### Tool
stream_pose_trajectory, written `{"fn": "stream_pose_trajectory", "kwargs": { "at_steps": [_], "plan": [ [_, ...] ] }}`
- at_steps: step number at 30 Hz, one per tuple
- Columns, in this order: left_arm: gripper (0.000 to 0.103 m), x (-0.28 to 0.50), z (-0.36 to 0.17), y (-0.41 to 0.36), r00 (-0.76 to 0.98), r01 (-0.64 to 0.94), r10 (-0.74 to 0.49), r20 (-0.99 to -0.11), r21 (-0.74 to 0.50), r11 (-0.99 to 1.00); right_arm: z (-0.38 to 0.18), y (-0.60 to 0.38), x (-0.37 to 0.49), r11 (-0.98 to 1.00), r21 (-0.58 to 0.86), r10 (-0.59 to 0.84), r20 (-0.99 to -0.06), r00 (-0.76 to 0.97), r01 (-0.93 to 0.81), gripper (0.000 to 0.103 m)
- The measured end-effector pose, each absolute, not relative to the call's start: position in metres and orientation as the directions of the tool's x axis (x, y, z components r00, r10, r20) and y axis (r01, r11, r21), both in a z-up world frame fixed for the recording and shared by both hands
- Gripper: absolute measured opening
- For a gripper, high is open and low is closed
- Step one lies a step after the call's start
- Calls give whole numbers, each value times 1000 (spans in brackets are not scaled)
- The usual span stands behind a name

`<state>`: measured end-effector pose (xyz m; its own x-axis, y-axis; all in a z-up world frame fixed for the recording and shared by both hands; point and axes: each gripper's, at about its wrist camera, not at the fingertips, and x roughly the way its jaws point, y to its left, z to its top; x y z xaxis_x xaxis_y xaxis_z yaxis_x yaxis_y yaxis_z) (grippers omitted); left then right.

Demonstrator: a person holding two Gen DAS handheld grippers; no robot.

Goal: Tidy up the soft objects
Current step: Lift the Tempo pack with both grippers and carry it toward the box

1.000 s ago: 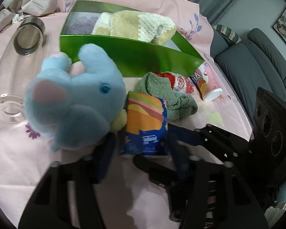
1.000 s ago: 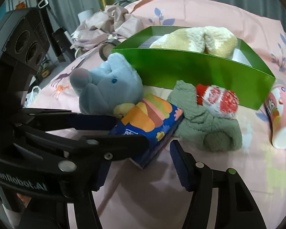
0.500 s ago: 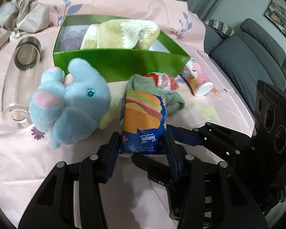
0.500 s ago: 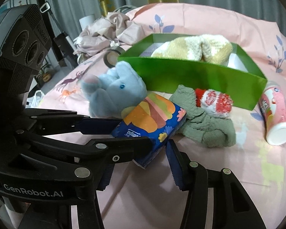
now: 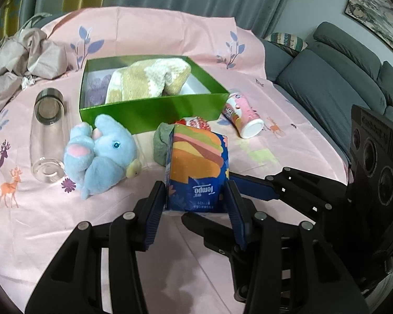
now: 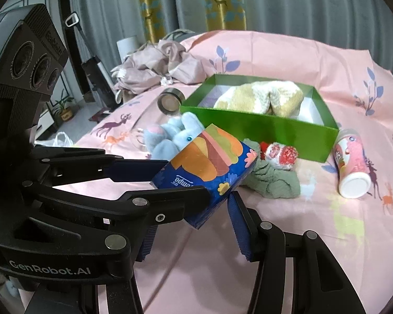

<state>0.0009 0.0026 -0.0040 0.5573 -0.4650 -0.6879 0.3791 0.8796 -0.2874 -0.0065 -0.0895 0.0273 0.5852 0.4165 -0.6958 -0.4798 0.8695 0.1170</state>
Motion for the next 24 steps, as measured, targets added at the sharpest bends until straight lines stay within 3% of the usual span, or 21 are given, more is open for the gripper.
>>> {"fn": "stream_pose_trajectory", "kwargs": {
  "at_steps": [24],
  "plan": [
    [46,-1,40,1,639,408,-446,-627,-214,887,70,-91,-17,864,55,424,-615,665,-500,54]
  ]
}}
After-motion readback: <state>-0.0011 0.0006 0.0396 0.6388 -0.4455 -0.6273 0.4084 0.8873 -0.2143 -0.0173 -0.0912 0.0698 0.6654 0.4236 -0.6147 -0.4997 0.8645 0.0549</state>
